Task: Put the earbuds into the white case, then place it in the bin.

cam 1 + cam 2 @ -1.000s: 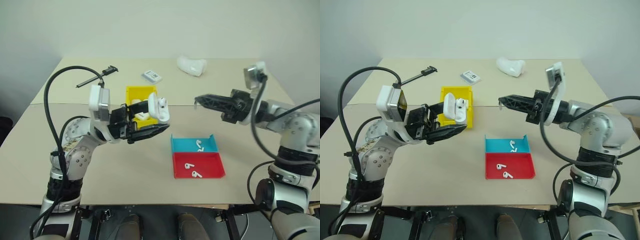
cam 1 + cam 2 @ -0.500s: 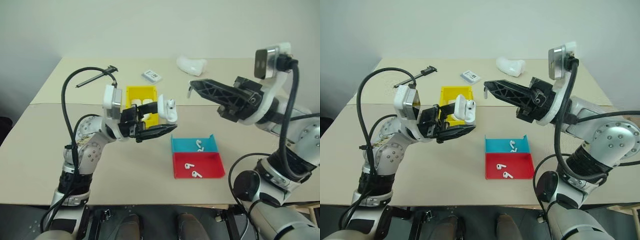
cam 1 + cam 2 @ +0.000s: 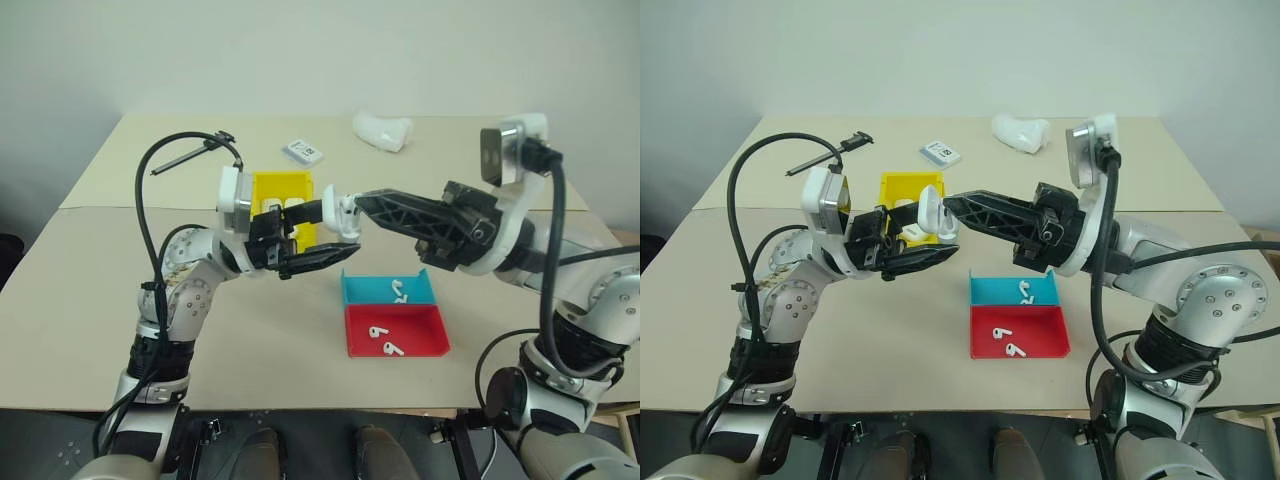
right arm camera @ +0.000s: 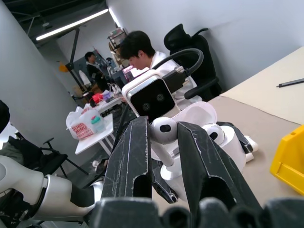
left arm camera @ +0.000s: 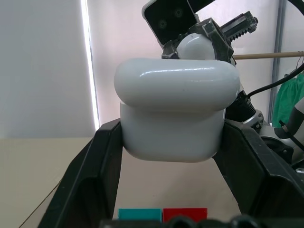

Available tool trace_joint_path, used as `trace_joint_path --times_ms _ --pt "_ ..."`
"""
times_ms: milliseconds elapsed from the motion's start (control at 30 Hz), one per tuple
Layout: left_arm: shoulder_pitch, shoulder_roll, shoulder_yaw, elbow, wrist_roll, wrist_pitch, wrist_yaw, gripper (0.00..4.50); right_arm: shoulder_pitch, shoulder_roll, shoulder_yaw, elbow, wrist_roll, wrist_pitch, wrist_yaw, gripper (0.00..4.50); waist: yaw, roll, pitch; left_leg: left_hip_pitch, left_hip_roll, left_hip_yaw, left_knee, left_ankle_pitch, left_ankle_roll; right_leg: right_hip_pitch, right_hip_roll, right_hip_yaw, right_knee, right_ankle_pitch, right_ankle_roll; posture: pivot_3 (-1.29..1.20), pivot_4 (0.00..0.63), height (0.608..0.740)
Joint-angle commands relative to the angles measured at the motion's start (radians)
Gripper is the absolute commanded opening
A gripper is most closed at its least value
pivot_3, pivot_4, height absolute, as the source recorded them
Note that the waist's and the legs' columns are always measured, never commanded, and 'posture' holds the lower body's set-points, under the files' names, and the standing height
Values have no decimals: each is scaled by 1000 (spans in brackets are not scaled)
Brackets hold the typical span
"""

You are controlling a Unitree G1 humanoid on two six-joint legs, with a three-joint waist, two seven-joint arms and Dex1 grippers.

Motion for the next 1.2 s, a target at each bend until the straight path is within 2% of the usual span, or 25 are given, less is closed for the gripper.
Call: trace_joint_path --times_ms 33,200,500,533,567,767,900,1000,1200 --pt "-25 -4 5 -12 -4 -21 -6 2783 17 -42 37 -44 41 -99 -9 758 0 0 0 0 0 0 0 0 0 0 0 0 0 0 0 0 150 740" --pt "-25 -3 6 -11 -4 -24 -8 2783 54 -94 94 -66 30 -177 15 758 0 0 0 0 0 -1 0 0 0 0 0 0 -1 0 0 0 150 740" --pt "-22 -7 7 -17 -6 -25 -4 2783 91 -179 165 -99 8 -266 78 3545 4 0 0 -3 0 -1 0 -1 1 0 0 -2 -4 1 2 0 150 740" --pt "-21 -7 6 -18 -6 -25 -3 2783 94 -187 168 -99 11 -273 80 4031 4 0 0 -3 0 -2 0 -1 1 0 0 -2 -5 1 2 0 150 740" --pt "-20 -7 6 -20 -7 -24 -2 2783 97 -196 169 -100 17 -281 84 4225 5 0 0 -3 0 -2 0 -1 1 0 0 -2 -5 1 2 0 150 740" --pt "-6 -1 5 -27 -7 -21 -1 2783 136 -267 150 -121 45 -325 135 4225 8 0 0 -4 0 -2 0 -1 1 0 0 -2 -5 1 2 0 150 740" --pt "4 -8 -4 -17 6 -24 5 2783 135 -306 133 -110 24 -358 167 3335 6 0 0 -4 0 -2 0 -1 2 0 0 -2 -5 1 2 0 150 740" --pt "13 -30 -32 -14 32 -30 26 2783 100 -335 151 -96 -26 -380 177 2305 8 0 0 -4 0 -2 0 -1 2 0 0 -2 -5 1 2 0 150 740" --pt "22 -102 -108 1 119 -47 100 2783 -82 -357 267 -59 -191 -383 199 210 7 0 0 -4 0 -2 1 -1 2 0 0 -2 -5 2 2 0 150 740"
